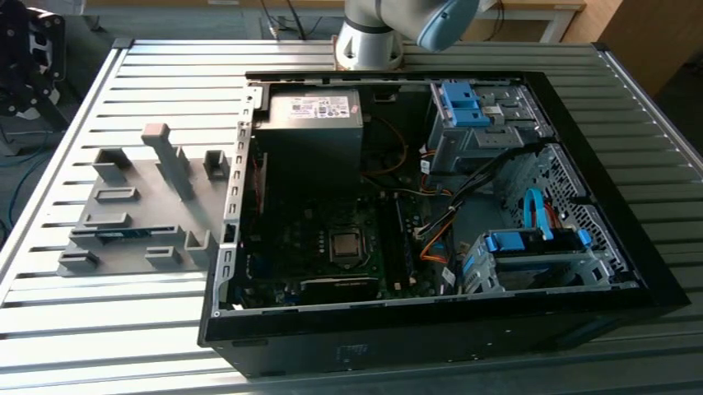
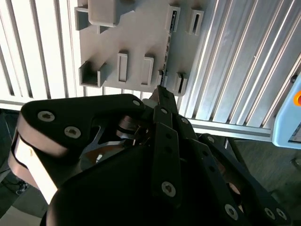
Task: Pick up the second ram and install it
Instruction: 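Pick up the second ram and move it above second insertion slot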
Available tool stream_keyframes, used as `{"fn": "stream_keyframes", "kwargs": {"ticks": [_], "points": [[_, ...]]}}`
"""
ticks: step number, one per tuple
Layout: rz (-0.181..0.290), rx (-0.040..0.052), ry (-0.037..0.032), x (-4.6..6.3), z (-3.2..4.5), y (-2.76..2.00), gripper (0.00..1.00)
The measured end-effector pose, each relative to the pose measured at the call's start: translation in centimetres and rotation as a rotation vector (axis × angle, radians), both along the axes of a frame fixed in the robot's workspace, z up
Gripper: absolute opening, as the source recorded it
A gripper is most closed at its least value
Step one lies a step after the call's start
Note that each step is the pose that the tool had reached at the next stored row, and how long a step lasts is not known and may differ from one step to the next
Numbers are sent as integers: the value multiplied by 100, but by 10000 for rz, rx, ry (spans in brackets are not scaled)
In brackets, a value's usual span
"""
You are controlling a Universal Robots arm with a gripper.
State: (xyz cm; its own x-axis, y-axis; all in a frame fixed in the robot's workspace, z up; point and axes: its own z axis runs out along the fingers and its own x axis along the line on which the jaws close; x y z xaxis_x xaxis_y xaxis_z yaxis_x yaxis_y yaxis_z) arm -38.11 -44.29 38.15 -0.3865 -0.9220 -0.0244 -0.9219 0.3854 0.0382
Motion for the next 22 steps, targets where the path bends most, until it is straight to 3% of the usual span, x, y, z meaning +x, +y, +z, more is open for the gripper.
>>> {"fn": "stream_keyframes", "kwargs": {"ticks": [11, 20, 22], "points": [[1706, -1, 1, -2, -40, -3, 11], [2020, 1, -1, -95, -143, -18, 11], [2320, -1, 3, -95, -162, -19, 11]]}}
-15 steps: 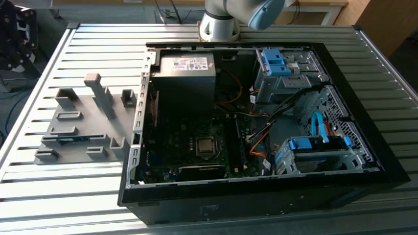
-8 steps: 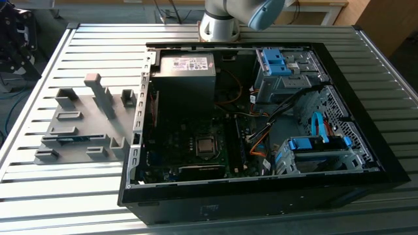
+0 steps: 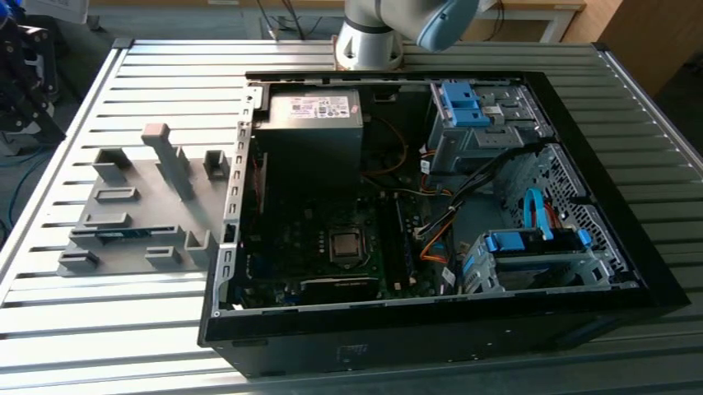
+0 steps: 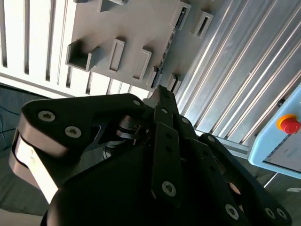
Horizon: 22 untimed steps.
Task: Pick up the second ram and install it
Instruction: 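Pick up the second ram and move it above second insertion slot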
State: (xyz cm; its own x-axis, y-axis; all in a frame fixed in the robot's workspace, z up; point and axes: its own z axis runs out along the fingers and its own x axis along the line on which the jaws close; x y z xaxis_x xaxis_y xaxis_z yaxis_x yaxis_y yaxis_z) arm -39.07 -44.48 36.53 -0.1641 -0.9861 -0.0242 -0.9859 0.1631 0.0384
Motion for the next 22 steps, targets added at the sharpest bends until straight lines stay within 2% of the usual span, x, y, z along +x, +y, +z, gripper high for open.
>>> {"fn": "stream_keyframes", "kwargs": {"ticks": [4, 22], "points": [[599, 2, -2, -5, -43, 0, 11], [606, -4, -6, -16, -121, 0, 11]]}}
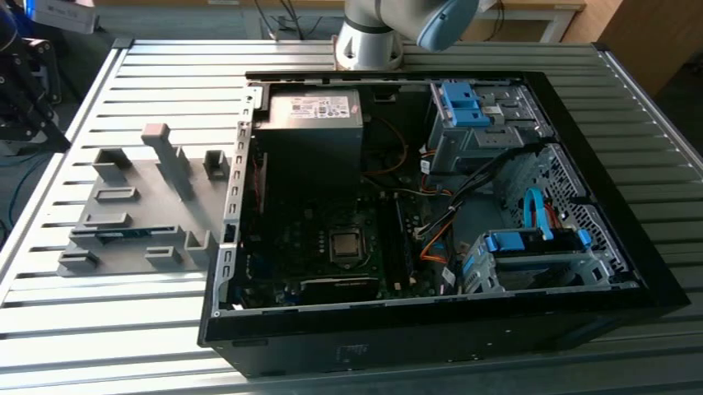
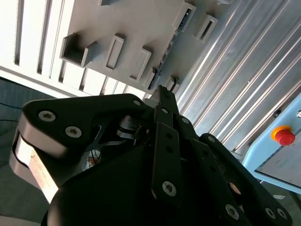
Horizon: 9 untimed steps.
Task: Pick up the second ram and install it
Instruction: 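Pick up the second ram and move it above second insertion slot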
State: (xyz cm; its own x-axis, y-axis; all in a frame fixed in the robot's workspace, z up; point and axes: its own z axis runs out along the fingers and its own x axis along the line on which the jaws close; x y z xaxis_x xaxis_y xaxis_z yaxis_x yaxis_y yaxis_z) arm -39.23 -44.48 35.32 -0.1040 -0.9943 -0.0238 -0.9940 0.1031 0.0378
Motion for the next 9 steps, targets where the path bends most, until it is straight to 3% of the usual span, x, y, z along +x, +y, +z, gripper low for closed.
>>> {"fn": "stream_keyframes", "kwargs": {"ticks": [9], "points": [[-1, 0, 0, 0, -86, -4, 11]]}}
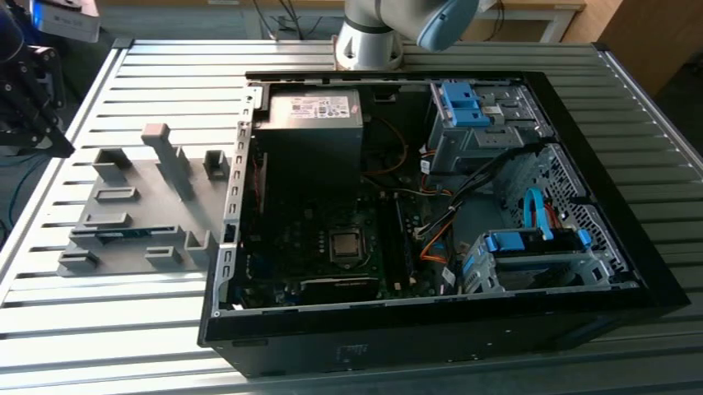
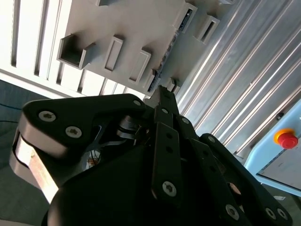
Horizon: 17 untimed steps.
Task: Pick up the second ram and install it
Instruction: 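Pick up the second ram and move it above second insertion slot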
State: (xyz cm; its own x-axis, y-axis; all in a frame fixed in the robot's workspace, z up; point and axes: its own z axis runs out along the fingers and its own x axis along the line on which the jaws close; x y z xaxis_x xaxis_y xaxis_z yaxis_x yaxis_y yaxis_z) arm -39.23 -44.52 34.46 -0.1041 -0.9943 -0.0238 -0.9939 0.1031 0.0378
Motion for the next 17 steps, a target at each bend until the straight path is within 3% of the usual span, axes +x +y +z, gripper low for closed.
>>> {"fn": "stream_keyframes", "kwargs": {"ticks": [10, 15, 17], "points": [[1, -1, -6, 0, -125, -8, 11], [0, -1, -132, -14, -191, -8, 11], [1, 1, -137, -15, -220, -8, 11]]}}
